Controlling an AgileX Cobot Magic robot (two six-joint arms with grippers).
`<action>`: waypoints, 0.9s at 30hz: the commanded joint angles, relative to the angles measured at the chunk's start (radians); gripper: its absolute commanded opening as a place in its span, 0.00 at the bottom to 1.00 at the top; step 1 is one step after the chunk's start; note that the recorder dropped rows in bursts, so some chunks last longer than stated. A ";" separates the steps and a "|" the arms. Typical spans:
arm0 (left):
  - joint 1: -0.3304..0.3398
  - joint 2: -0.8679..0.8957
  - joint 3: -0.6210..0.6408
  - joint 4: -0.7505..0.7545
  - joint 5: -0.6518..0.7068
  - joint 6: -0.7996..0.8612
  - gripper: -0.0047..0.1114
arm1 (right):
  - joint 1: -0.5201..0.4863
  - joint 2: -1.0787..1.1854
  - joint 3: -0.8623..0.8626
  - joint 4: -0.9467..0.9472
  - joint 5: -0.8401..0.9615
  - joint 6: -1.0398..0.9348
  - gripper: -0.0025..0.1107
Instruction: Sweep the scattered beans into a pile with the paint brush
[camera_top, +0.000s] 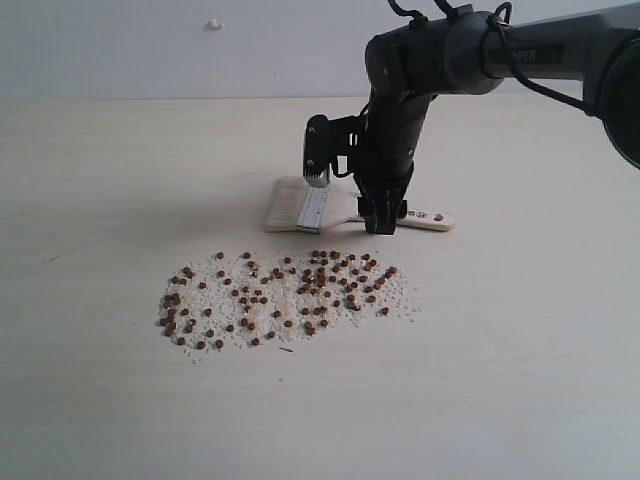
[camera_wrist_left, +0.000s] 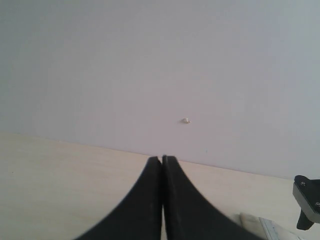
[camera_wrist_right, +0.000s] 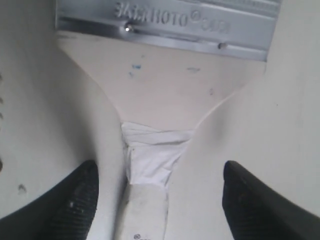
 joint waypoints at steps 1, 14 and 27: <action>-0.005 -0.001 0.002 0.000 0.003 -0.001 0.04 | -0.001 -0.004 0.002 0.063 0.025 -0.114 0.60; -0.005 -0.001 0.002 0.000 0.003 -0.001 0.04 | -0.014 -0.013 -0.017 0.142 0.023 -0.251 0.60; -0.005 -0.001 0.002 0.000 0.003 -0.001 0.04 | -0.057 0.017 -0.107 0.187 0.155 -0.202 0.60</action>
